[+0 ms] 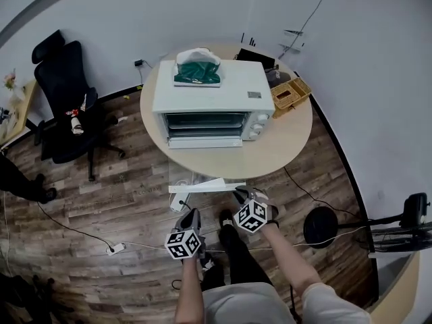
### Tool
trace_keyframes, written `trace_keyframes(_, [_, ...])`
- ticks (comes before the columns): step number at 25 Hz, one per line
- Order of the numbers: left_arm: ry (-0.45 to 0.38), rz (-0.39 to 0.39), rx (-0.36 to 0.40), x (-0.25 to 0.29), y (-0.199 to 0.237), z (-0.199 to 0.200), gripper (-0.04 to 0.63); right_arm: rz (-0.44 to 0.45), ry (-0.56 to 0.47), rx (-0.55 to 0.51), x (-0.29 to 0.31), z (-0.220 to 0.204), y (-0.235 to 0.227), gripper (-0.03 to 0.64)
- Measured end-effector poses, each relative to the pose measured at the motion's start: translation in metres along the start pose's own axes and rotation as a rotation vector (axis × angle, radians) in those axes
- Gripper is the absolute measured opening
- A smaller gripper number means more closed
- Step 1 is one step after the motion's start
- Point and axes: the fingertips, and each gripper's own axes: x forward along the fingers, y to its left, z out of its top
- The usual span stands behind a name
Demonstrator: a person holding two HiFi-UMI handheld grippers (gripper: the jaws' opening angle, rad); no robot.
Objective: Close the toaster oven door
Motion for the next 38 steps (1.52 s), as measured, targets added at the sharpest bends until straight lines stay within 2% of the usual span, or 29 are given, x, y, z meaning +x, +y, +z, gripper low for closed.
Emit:
trace_keyframes(4, [0.001, 0.005, -0.092, 0.018, 0.006, -0.016, 0.057, 0.022, 0.049, -0.114, 0.02, -0.01, 0.003, 0.091])
trace_keyframes(10, [0.014, 0.019, -0.139, 0.037, 0.009, -0.03, 0.057, 0.052, 0.078, -0.164, 0.045, -0.018, 0.01, 0.129])
trace_keyframes(15, [0.013, 0.036, -0.181, 0.045, 0.013, -0.037, 0.057, 0.013, 0.092, -0.324, 0.058, -0.02, 0.012, 0.133])
trace_keyframes(18, [0.013, 0.032, -0.195, 0.048, 0.013, -0.04, 0.057, -0.026, 0.085, -0.361, 0.062, -0.02, 0.009, 0.132])
trace_keyframes(28, [-0.047, 0.011, -0.237, 0.05, 0.012, -0.039, 0.061, -0.022, 0.073, -0.374, 0.056, -0.016, 0.007, 0.124])
trace_keyframes(31, [-0.063, 0.005, -0.248, 0.05, 0.012, -0.038, 0.124, -0.024, 0.068, -0.371, 0.052, -0.014, 0.008, 0.119])
trace_keyframes(38, [-0.116, -0.047, -0.291, 0.049, 0.008, -0.028, 0.155, -0.044, 0.05, -0.373, 0.038, -0.006, 0.004, 0.099])
